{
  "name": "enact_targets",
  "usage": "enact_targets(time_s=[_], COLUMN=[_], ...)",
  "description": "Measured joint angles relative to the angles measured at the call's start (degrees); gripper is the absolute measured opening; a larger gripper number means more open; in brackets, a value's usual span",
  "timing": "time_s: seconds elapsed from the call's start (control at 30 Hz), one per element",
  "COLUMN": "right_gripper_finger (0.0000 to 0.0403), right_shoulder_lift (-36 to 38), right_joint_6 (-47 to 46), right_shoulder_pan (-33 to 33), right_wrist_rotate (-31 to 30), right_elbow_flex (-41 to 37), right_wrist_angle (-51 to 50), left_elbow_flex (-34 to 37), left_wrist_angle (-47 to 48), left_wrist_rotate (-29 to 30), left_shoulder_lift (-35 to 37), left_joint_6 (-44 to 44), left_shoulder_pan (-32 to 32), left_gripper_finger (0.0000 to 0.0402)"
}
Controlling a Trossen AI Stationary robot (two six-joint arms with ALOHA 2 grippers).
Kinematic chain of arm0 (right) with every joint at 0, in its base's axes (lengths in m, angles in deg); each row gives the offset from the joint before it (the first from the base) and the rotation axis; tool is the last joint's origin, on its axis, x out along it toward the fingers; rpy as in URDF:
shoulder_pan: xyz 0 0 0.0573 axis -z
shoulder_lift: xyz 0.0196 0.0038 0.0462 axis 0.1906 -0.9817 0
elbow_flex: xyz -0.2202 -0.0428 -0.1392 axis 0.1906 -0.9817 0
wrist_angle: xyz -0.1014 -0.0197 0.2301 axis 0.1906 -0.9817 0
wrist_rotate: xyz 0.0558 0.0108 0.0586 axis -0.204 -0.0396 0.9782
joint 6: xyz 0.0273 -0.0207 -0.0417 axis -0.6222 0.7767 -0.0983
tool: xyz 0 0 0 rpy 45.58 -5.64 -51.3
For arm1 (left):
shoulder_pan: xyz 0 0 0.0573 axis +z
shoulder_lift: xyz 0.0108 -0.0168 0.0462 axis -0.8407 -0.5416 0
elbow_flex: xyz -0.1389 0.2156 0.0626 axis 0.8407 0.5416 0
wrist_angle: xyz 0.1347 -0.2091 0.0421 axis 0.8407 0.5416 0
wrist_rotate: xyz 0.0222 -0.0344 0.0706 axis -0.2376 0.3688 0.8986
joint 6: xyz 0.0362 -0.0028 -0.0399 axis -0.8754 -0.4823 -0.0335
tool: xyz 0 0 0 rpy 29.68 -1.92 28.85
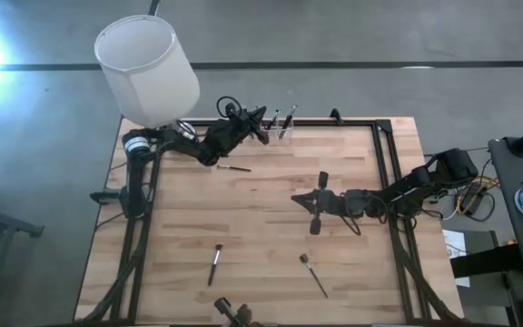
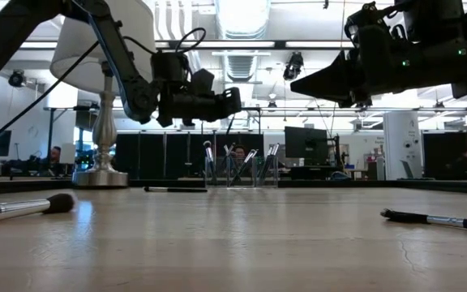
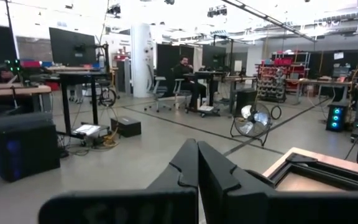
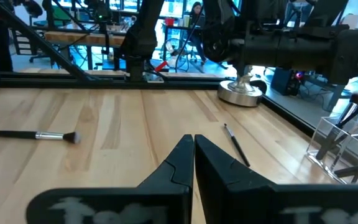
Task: Put items in baskets/containers
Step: Put the eyeshadow brush into the transparent organizer
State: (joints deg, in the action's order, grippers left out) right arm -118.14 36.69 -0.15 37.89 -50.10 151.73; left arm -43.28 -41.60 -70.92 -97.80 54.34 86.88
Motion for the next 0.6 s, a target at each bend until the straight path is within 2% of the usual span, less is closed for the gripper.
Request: enact_targets(time_s=[0.43, 0.6], right_gripper_finger=[0.0009, 0.0009], right_shoulder_lift=[0.0, 0.0], right_joint_6=[-0.17, -0.08], right_shoulder_pan=[-0.15, -0.35], right_wrist_rotate=[0.13, 0.13], right_elbow_flex=[0.0, 0.0], right_wrist_angle=[0.0, 0.0], left_elbow_flex=[0.02, -0.04], left_wrist_angle=[4.8, 7.43], left_wrist_rotate=[1.78, 0.5], left_shoulder_lift=[0.22, 0.69], left_joint_6=[4.39, 5.16], left_shoulder_pan=[0.0, -0.02], left_gripper_finger=[0.0, 0.0028])
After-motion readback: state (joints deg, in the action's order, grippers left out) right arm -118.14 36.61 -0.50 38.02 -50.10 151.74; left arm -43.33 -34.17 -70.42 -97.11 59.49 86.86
